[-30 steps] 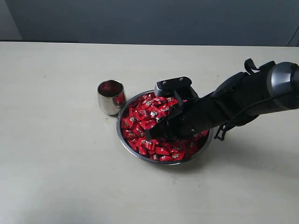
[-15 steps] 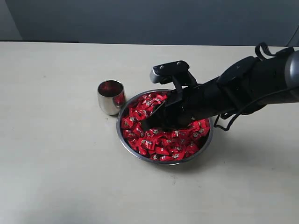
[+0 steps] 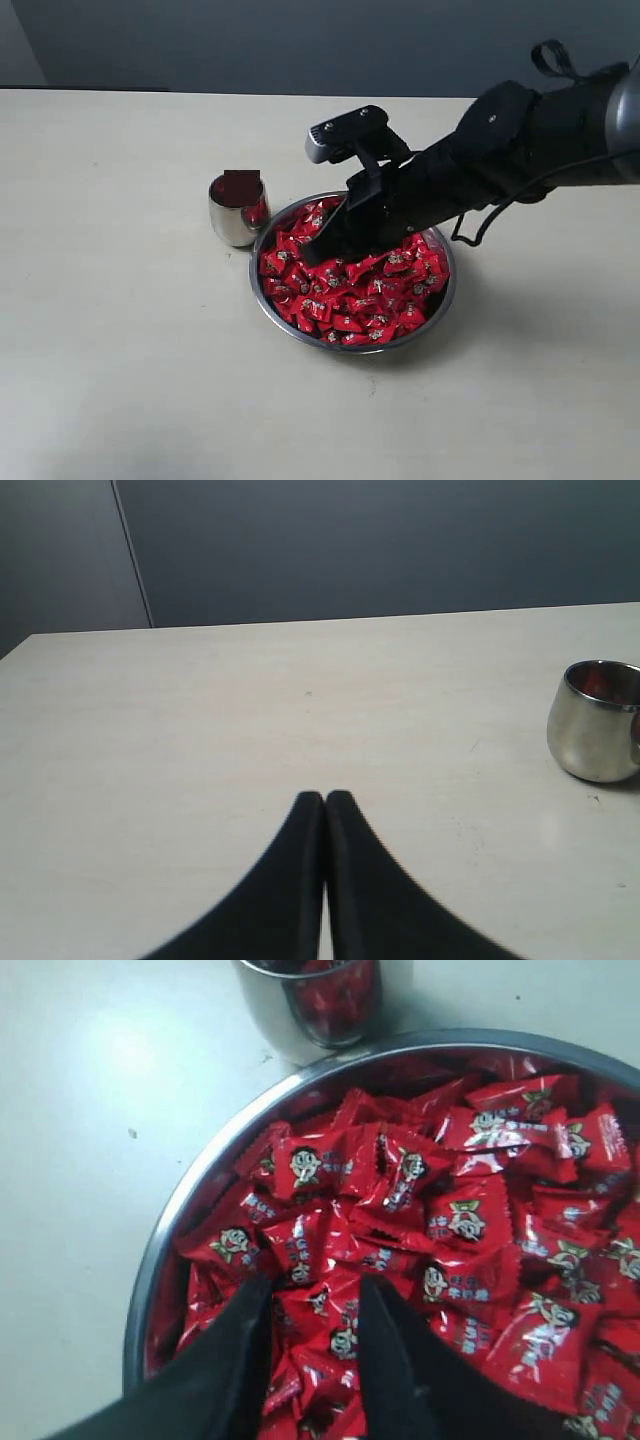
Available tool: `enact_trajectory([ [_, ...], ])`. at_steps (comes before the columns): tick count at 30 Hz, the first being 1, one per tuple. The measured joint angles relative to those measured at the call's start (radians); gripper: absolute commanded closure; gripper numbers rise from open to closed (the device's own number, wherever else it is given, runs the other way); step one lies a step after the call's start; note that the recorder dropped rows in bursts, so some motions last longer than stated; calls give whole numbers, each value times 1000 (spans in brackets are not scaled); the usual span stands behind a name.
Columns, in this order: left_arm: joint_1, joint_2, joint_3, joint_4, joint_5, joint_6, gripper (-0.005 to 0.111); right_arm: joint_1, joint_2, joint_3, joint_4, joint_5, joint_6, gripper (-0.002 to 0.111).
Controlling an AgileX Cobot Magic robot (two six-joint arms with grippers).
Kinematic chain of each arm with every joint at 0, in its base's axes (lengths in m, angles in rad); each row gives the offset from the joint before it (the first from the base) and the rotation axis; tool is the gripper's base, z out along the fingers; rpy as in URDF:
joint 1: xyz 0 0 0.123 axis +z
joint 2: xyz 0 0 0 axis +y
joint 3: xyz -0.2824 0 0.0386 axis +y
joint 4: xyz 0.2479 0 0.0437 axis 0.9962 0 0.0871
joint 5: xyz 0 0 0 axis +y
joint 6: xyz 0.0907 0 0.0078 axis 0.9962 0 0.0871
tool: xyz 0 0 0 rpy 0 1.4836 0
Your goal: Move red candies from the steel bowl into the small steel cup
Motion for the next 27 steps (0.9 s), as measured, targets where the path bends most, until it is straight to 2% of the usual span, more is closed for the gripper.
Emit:
enact_trajectory([
  [5, 0, 0, 0, 0, 0, 0, 106, 0, 0, -36, -169, 47, 178, 79],
  [13, 0, 0, 0, 0, 0, 0, 106, 4, 153, -39, -181, 11, 201, 79],
  [18, 0, 0, 0, 0, 0, 0, 106, 39, 155, -84, -183, 12, 201, 79],
  [27, 0, 0, 0, 0, 0, 0, 106, 44, 155, -98, -230, 27, 248, 79],
])
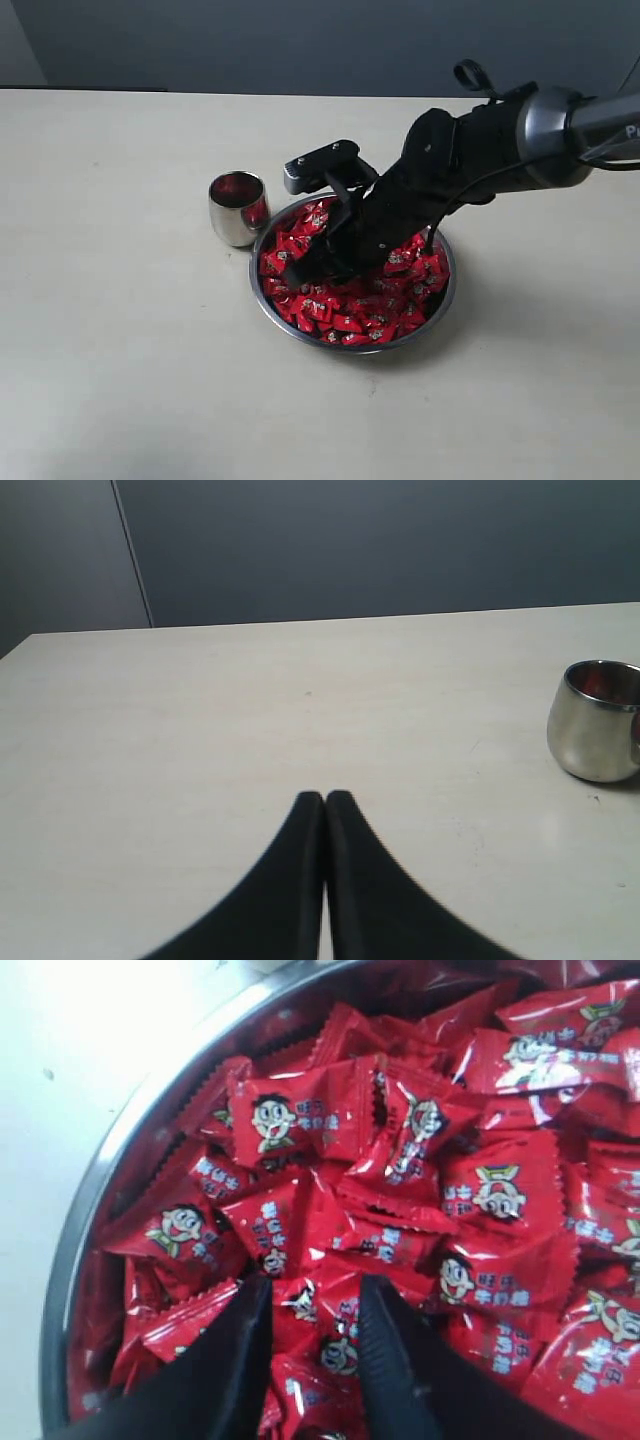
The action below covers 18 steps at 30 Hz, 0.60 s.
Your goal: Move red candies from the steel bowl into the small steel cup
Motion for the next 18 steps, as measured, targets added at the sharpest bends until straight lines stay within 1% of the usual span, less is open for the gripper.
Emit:
enact_trajectory([
  [8, 0, 0, 0, 0, 0, 0, 106, 0, 0, 0, -78, -10, 77, 79],
  [18, 0, 0, 0, 0, 0, 0, 106, 0, 32, 0, -86, -18, 89, 79],
])
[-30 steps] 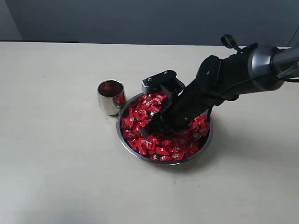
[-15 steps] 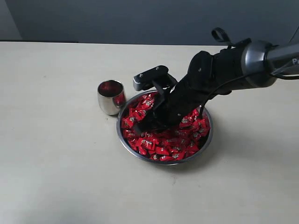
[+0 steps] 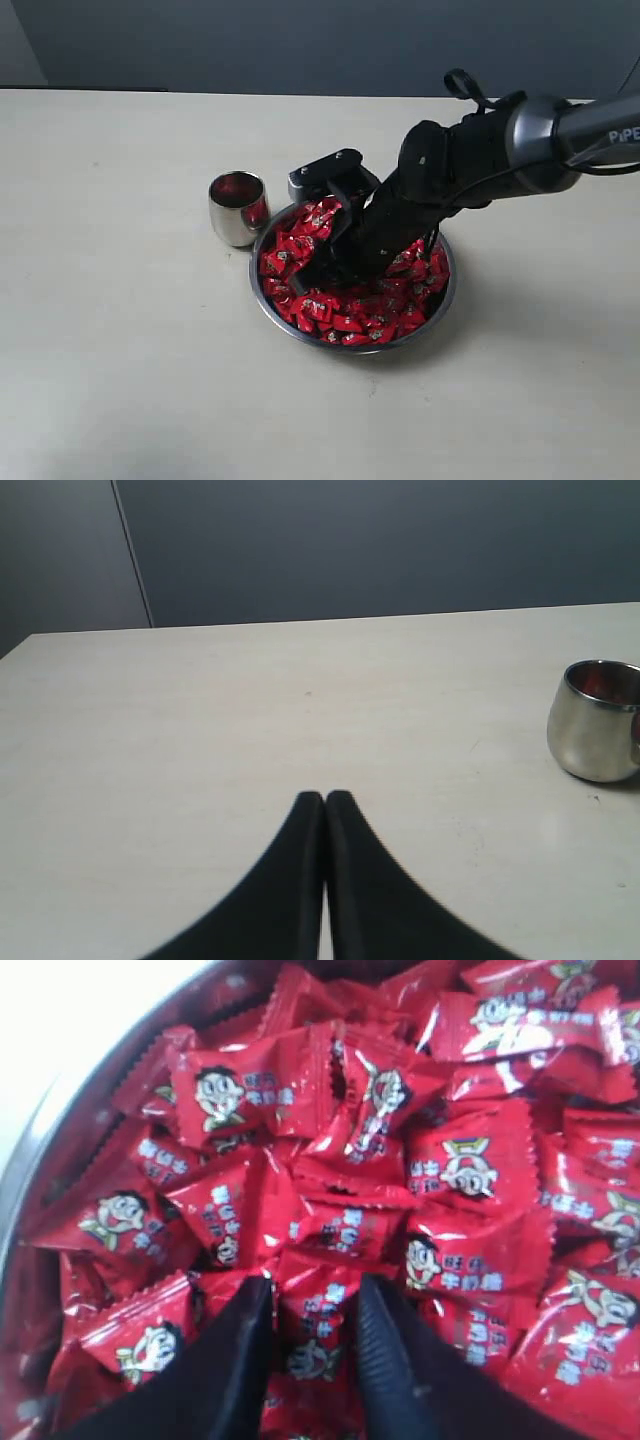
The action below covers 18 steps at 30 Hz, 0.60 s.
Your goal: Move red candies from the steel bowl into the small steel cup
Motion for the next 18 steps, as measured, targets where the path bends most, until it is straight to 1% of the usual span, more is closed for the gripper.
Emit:
enact_trajectory([
  [11, 0, 0, 0, 0, 0, 0, 106, 0, 26, -4, 11, -29, 1, 79],
  [13, 0, 0, 0, 0, 0, 0, 106, 0, 26, -4, 12, -29, 1, 80],
  [15, 0, 0, 0, 0, 0, 0, 106, 0, 26, -4, 12, -29, 2, 87],
  [18, 0, 0, 0, 0, 0, 0, 106, 0, 30, -4, 12, -29, 2, 106],
])
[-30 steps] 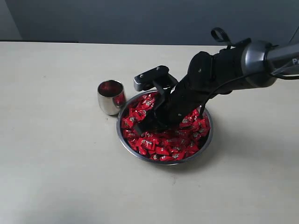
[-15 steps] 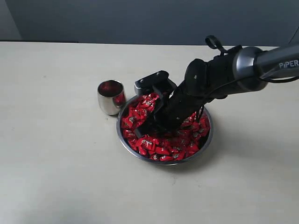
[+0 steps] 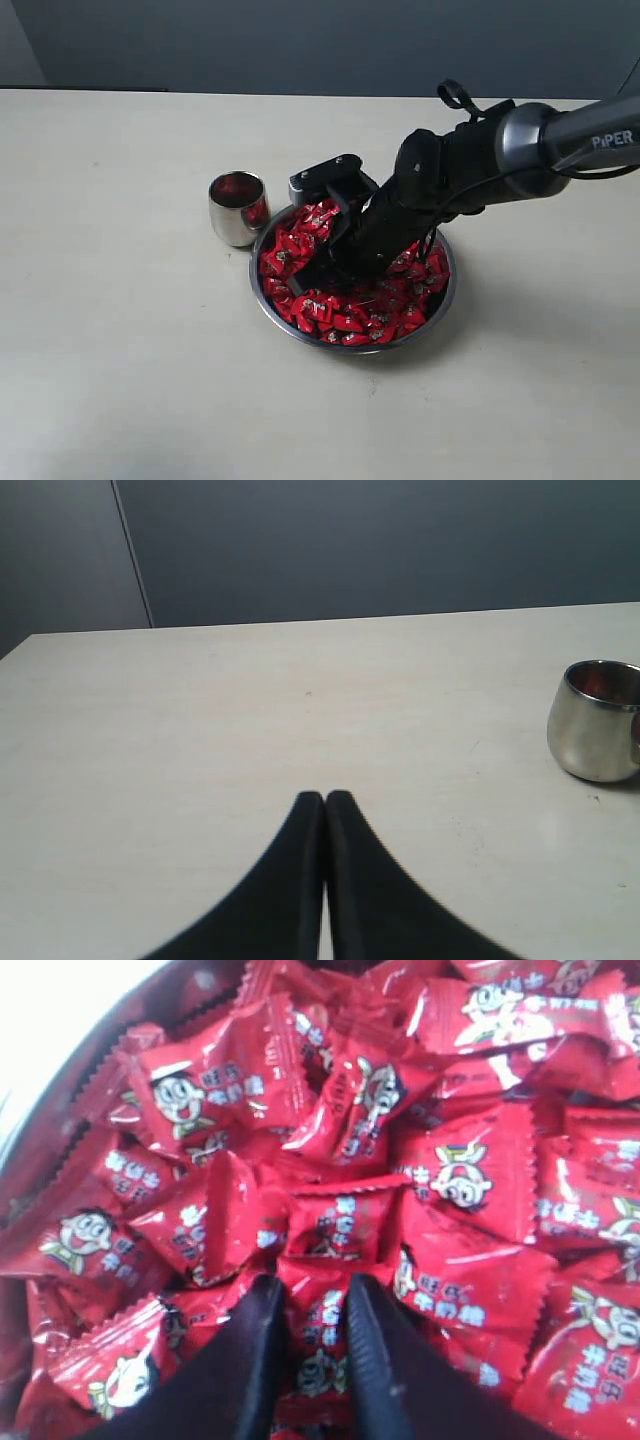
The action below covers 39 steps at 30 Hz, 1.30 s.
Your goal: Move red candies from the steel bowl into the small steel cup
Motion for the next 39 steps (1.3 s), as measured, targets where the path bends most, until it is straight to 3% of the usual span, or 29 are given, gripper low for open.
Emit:
enact_trajectory([
  [10, 0, 0, 0, 0, 0, 0, 106, 0, -20, 0, 2, 17, 0, 109],
  [21, 0, 0, 0, 0, 0, 0, 106, 0, -216, 0, -9, 20, 0, 109],
  [32, 0, 0, 0, 0, 0, 0, 106, 0, -222, -5, -27, -209, -70, 109],
  [39, 0, 0, 0, 0, 0, 0, 106, 6, -150, -91, -29, -196, -135, 109],
])
